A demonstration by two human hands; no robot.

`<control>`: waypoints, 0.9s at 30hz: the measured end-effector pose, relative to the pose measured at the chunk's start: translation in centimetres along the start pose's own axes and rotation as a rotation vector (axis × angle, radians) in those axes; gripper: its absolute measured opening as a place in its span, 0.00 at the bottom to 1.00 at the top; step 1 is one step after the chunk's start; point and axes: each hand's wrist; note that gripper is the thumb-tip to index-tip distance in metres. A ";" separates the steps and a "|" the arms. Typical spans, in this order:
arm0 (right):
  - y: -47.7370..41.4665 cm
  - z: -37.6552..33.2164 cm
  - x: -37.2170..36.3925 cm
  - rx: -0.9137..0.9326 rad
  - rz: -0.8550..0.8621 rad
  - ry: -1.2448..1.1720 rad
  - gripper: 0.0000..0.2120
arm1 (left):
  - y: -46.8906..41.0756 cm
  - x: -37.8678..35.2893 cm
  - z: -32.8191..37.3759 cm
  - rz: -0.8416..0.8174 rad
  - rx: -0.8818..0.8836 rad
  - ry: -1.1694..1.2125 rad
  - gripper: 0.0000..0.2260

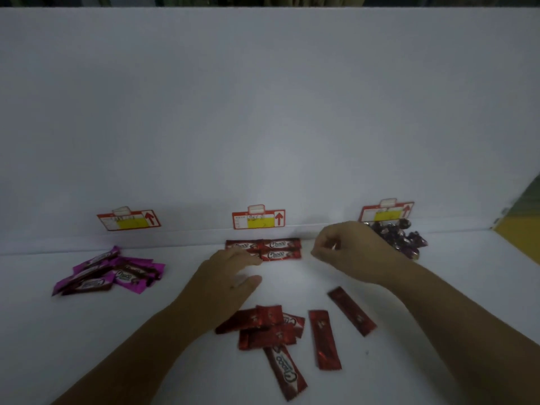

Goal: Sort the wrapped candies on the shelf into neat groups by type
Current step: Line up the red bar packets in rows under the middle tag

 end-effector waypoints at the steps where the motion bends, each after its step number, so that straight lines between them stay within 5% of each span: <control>1: 0.5 -0.2 0.6 -0.056 -0.074 0.069 0.08 | 0.1 0.3 0.6 -0.048 0.007 0.049 0.11; 6: 4.0 0.1 0.6 -0.208 -0.248 0.419 0.20 | 1.2 1.2 5.7 -0.285 -0.035 -0.005 0.13; 10: 5.6 0.4 0.0 -0.185 -0.172 0.335 0.16 | 1.6 0.6 9.5 -0.280 -0.115 -0.354 0.31; 14: 6.1 0.5 0.6 -0.166 -0.129 0.316 0.10 | 1.2 -0.2 10.9 -0.301 -0.140 -0.522 0.31; 16: 6.2 0.8 1.1 -0.201 -0.080 0.156 0.06 | 1.2 -0.3 11.2 -0.273 -0.162 -0.490 0.26; 21: 6.6 1.5 2.3 -0.330 0.043 -0.793 0.11 | 1.1 -0.4 11.9 -0.298 -0.146 -0.372 0.15; 27: 6.8 2.0 2.5 -0.299 0.056 -1.064 0.10 | 0.6 -0.1 12.3 -0.281 -0.114 -0.287 0.08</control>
Point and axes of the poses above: each hand's wrist, its own y-axis away from the middle knuckle, its own x-axis out of the back of the hand, z = x × y, and after that the axes turned 12 degrees about -y, right-handed
